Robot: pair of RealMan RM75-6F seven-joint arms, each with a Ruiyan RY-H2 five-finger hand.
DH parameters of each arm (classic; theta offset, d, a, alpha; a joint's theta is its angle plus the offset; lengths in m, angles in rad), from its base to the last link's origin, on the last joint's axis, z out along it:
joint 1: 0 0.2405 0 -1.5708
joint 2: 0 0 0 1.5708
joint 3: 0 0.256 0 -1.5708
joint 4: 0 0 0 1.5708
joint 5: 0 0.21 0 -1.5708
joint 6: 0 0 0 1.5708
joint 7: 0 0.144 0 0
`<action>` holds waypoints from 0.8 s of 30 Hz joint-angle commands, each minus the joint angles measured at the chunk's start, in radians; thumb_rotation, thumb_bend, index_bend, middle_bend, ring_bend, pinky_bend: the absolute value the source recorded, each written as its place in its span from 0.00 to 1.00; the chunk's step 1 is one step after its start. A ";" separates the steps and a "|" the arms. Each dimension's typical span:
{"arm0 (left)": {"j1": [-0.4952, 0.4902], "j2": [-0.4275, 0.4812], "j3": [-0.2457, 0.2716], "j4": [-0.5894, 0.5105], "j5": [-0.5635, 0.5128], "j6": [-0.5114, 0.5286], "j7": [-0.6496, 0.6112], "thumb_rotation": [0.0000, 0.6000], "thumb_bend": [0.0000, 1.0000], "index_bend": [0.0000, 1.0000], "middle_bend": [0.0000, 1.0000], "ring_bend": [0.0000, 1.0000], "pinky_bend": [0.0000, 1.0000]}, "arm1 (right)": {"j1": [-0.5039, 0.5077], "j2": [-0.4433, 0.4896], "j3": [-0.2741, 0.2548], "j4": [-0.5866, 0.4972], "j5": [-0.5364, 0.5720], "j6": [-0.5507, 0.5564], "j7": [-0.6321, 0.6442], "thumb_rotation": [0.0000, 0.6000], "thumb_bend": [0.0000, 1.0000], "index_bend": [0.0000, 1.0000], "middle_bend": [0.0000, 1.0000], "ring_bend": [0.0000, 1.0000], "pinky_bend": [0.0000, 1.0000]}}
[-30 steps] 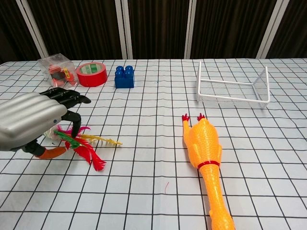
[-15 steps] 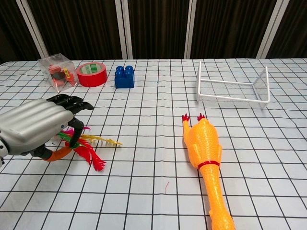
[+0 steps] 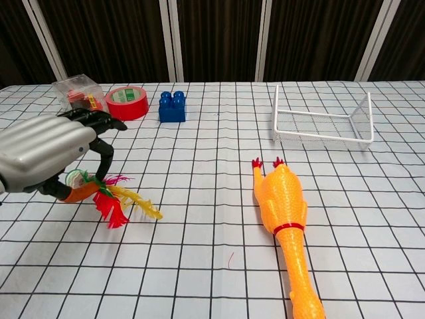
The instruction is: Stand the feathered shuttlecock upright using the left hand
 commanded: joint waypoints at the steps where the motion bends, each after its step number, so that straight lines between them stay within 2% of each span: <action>1: -0.004 0.020 -0.023 -0.056 -0.010 0.022 -0.023 1.00 0.59 0.61 0.09 0.00 0.00 | 0.000 0.000 0.000 0.000 0.001 0.000 0.000 1.00 0.34 0.00 0.00 0.00 0.00; 8: -0.008 0.047 -0.039 -0.112 -0.005 0.054 -0.056 1.00 0.60 0.61 0.09 0.00 0.00 | 0.000 -0.002 0.000 -0.001 0.001 -0.001 -0.005 1.00 0.34 0.00 0.00 0.00 0.00; 24: -0.015 0.030 -0.023 -0.081 -0.029 0.068 -0.087 1.00 0.59 0.61 0.08 0.00 0.00 | 0.000 -0.001 0.001 -0.002 0.005 -0.003 -0.006 1.00 0.34 0.00 0.00 0.00 0.00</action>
